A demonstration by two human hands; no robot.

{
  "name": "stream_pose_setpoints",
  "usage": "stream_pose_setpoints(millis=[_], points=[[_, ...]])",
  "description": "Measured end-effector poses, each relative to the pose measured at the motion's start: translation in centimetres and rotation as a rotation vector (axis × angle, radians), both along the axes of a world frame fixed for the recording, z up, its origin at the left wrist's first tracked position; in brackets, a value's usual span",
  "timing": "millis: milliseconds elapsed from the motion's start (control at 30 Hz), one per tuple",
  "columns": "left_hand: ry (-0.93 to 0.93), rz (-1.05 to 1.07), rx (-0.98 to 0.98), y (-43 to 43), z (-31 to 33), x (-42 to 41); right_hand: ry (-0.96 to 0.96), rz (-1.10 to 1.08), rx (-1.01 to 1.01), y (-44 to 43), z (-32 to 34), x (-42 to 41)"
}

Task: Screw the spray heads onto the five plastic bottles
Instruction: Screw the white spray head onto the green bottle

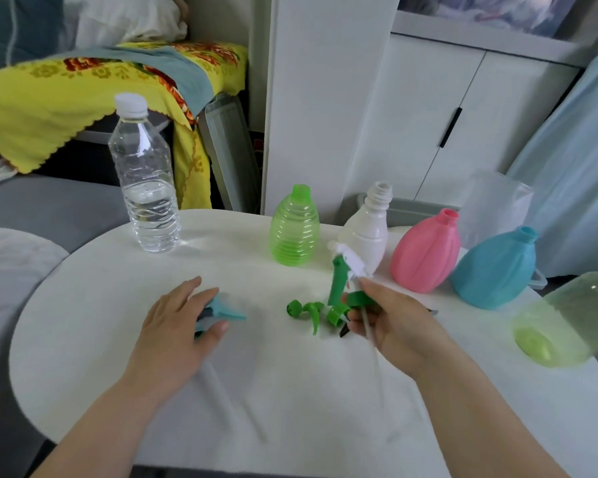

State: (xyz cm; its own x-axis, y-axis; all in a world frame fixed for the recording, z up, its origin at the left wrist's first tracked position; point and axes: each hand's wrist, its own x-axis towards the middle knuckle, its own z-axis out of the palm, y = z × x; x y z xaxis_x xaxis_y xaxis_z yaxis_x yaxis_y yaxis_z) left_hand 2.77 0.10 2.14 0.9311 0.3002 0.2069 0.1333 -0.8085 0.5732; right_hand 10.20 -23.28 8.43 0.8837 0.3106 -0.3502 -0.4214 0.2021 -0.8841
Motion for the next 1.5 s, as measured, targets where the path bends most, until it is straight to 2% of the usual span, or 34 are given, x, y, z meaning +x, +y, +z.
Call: stream_pose_setpoints(millis=[167, 300, 433, 633, 767, 933, 1133, 1233, 1400, 1500], points=[[-0.168, -0.047, -0.152, -2.0, 1.8, 1.3, 0.058, -0.148, 0.355, -3.2, -0.5, 0.0], [-0.132, -0.047, -0.282, -3.9, 2.7, 6.6, 0.015, -0.226, 0.5, -5.2, -1.3, 0.7], [-0.123, 0.054, -0.371, -5.3, 3.0, 12.7, -0.058, -0.221, 0.501, -6.3, -1.4, 1.0], [-0.124, 0.117, -0.508, -6.3, 1.9, 16.5, -0.019, -0.266, 0.461, -8.0, -2.8, 1.2], [-0.114, 0.135, -0.5, -6.8, 0.9, 17.1, -0.039, -0.231, 0.461, -8.4, -2.9, 1.3], [-0.196, 0.146, -0.493, -6.9, 0.3, 17.9, -0.061, -0.202, 0.433, -8.2, -3.0, 1.5], [-0.295, 0.194, -0.525, -6.7, 0.2, 16.3, -0.101, -0.276, 0.385, -7.9, -3.1, 1.8], [-0.362, 0.132, -0.555, -6.7, 1.5, 14.2, -0.129, -0.303, 0.36, -7.7, -2.7, 1.6], [-0.351, -0.102, -0.629, -6.4, 4.5, 7.4, -0.174, -0.354, 0.486, -7.5, -0.4, 0.5], [-0.313, -0.119, -0.665, -6.7, 3.9, 2.0, -0.248, -0.385, 0.606, -7.6, 1.4, -0.4]])
